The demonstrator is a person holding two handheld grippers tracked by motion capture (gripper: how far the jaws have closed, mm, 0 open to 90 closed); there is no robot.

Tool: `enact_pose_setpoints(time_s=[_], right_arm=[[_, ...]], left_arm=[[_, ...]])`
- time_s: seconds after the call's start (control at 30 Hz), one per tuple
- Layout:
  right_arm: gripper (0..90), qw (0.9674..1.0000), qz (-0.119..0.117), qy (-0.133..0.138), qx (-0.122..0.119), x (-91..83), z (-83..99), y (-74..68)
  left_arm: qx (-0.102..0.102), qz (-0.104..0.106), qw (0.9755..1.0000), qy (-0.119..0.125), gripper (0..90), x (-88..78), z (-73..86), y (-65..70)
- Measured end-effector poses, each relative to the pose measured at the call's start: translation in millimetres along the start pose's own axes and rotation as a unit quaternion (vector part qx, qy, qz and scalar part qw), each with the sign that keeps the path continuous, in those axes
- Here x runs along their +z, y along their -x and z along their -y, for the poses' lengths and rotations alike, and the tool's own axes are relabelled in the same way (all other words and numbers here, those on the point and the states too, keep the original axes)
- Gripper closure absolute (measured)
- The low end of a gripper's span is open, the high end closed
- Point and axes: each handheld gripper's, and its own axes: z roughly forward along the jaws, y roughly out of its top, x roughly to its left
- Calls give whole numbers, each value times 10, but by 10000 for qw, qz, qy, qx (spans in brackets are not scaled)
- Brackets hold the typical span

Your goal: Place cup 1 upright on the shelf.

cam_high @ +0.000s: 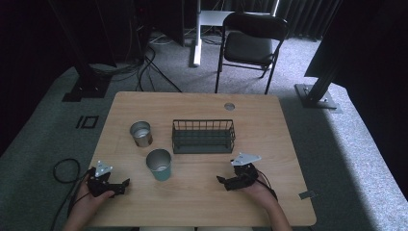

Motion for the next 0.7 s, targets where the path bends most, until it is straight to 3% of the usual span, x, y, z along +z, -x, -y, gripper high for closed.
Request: enact_pose_setpoints(time_s=[0.7], right_arm=[[119,9981,-508,40,-354,336,-282,-310]], left_arm=[[1,1,10000,2,16,0,0,0]])
